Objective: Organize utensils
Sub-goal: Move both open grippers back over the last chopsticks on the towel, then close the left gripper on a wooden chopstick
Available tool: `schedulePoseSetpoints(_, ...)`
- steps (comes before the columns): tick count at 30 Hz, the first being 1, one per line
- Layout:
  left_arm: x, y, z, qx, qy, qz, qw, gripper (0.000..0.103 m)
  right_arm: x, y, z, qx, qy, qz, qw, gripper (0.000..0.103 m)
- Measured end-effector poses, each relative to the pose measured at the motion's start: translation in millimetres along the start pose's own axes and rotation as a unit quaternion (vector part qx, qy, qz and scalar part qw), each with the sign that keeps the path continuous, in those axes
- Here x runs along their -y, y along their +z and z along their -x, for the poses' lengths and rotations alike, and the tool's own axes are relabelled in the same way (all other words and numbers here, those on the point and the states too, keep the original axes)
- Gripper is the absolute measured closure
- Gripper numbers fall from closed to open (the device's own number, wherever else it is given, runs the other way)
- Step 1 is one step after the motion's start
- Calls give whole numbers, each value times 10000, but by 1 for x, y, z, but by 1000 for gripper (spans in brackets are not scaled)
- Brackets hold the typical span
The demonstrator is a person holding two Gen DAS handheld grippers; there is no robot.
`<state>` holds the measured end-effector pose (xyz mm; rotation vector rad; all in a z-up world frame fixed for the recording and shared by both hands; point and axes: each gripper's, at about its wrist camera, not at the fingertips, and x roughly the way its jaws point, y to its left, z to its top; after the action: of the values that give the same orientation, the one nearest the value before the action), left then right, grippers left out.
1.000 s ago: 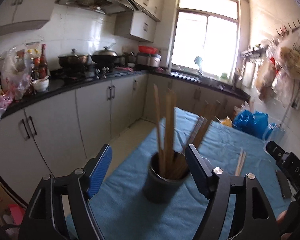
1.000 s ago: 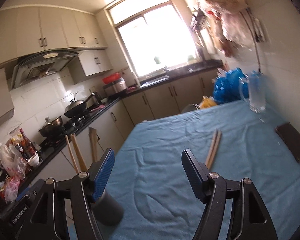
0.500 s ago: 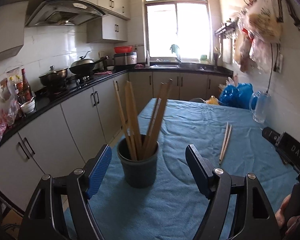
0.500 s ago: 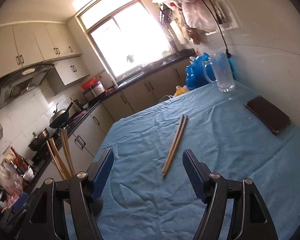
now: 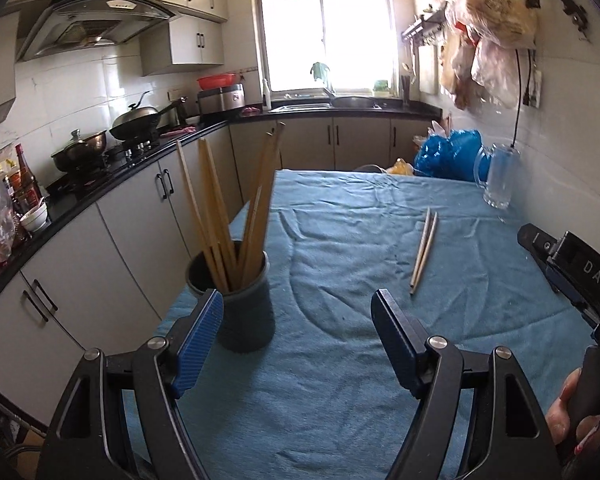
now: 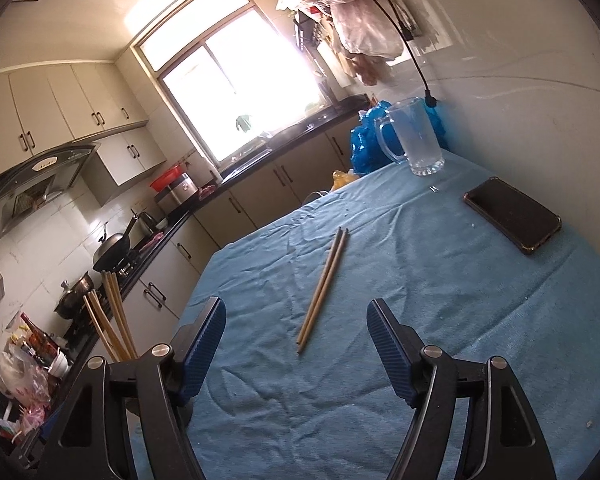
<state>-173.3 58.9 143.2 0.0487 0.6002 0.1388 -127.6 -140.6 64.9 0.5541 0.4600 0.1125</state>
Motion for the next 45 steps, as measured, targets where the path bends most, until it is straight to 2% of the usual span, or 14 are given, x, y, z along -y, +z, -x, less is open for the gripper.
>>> schedulePoseSetpoints(5, 13, -1, -16, -259, -224, -114, 9993, 28, 13, 4, -4, -41, -49, -67, 10000, 25)
schedulePoseSetpoints(9, 34, 3, -42, -667, -757, -208, 9947, 28, 34, 19, -12, -65, -213, -91, 9997, 24)
schedulePoseSetpoints(14, 70, 16, -87, -925, -1149, -288, 9886, 28, 55, 38, -42, -127, -416, 230, 9988, 24)
schedulePoseSetpoints(15, 76, 18, -97, -1014, -1237, -249, 9868, 31, 60, 42, -52, -160, -439, 341, 9983, 24)
schedulePoseSetpoints(17, 87, 25, -127, -1330, -1526, -54, 9793, 59, 69, 44, -68, -276, -427, 410, 9979, 24)
schedulePoseSetpoints(19, 95, 30, -155, -1632, -1663, 143, 9724, 73, 81, 44, -79, -374, -373, 323, 9981, 24)
schedulePoseSetpoints(21, 102, 37, -183, -1776, -1773, 348, 9674, 75, 91, 44, -85, -418, -291, 205, 9985, 24)
schedulePoseSetpoints(24, 118, 48, -217, -1779, -1812, 296, 9668, 75, 101, 43, -90, -425, -206, 64, 9989, 24)
schedulePoseSetpoints(27, 141, 56, -246, -1831, -1806, -26, 9664, 75, 111, 42, -94, -501, -51, -169, 9986, 24)
schedulePoseSetpoints(31, 162, 60, -276, -2007, -1770, -230, 9633, 84, 116, 45, -96, -525, 64, -299, 9982, 24)
schedulePoseSetpoints(33, 167, 61, -280, -1938, -1723, -340, 9652, 88, 117, 46, -93, -459, 80, -310, 9984, 24)
schedulePoseSetpoints(35, 172, 64, -282, -1923, -1737, -485, 9646, 98, 118, 48, -91, -424, 110, -329, 9985, 24)
schedulePoseSetpoints(39, 173, 65, -286, -1960, -1735, -512, 9638, 98, 118, 47, -90, -462, 156, -366, 9981, 24)
schedulePoseSetpoints(45, 195, 61, -281, -1714, -1323, -1213, 9687, 97, 119, 45, -89, -470, 151, -382, 9980, 24)
